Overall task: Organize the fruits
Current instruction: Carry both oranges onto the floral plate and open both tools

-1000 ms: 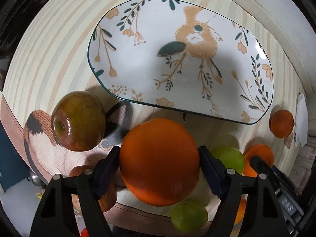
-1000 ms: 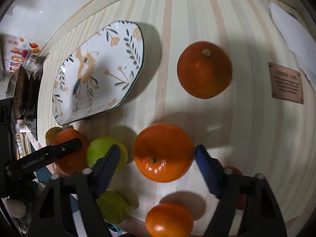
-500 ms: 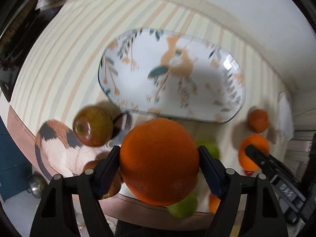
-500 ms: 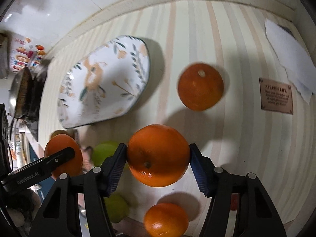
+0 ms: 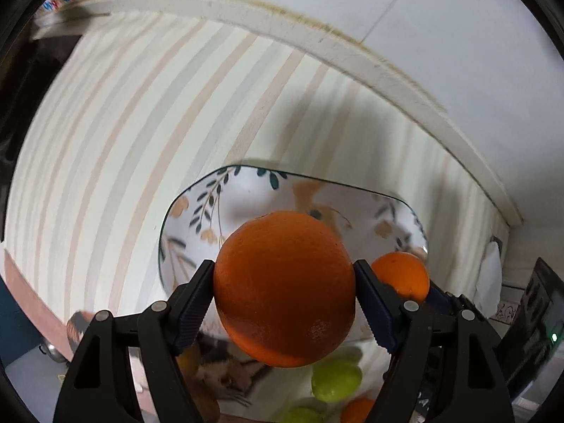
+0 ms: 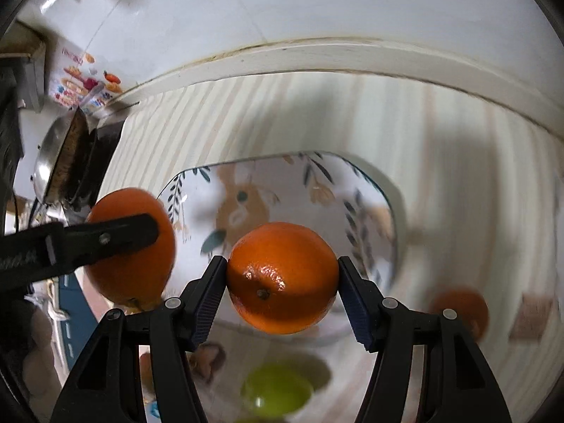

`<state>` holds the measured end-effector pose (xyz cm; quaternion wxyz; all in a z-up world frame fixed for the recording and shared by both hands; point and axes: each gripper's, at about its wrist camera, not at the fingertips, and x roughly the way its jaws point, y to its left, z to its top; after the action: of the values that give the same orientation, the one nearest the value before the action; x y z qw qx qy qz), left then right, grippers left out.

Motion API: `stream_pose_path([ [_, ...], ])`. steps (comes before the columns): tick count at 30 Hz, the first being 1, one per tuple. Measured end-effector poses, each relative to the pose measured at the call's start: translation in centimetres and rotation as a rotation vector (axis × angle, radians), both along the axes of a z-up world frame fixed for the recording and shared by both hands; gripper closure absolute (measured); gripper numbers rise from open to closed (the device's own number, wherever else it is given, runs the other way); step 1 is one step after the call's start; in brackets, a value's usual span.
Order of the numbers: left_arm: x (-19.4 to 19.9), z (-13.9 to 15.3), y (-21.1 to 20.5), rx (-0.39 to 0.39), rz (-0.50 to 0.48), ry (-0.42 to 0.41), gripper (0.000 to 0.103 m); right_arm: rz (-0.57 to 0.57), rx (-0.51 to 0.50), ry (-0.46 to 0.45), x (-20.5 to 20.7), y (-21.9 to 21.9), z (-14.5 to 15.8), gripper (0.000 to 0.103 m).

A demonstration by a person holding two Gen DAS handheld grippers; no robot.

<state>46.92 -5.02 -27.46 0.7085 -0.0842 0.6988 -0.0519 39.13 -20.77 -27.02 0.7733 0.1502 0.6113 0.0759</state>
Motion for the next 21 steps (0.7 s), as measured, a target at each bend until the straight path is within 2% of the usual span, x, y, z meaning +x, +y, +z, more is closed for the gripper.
stream_pose_path([
  [3,1.1,-1.6,0.6,-0.011,0.01,0.049,0.027,0.034,-0.015,0.008,1.9,0.6,-1.4,0.038],
  [11,2.2,-3.6,0.7,-0.017,0.006,0.102,0.027,0.094,-0.025,0.04,5.0,2.5,-4.0,0.037],
  [19,2.0,-3.8,0.1,0.012,-0.008,0.111,0.026,0.11,-0.033,0.068,5.9,2.9,-4.2,0.036],
  [21,2.2,-4.0,-0.3,0.018,-0.01,0.121,0.026,0.111,-0.023,0.078,6.0,2.9,-4.2,0.031],
])
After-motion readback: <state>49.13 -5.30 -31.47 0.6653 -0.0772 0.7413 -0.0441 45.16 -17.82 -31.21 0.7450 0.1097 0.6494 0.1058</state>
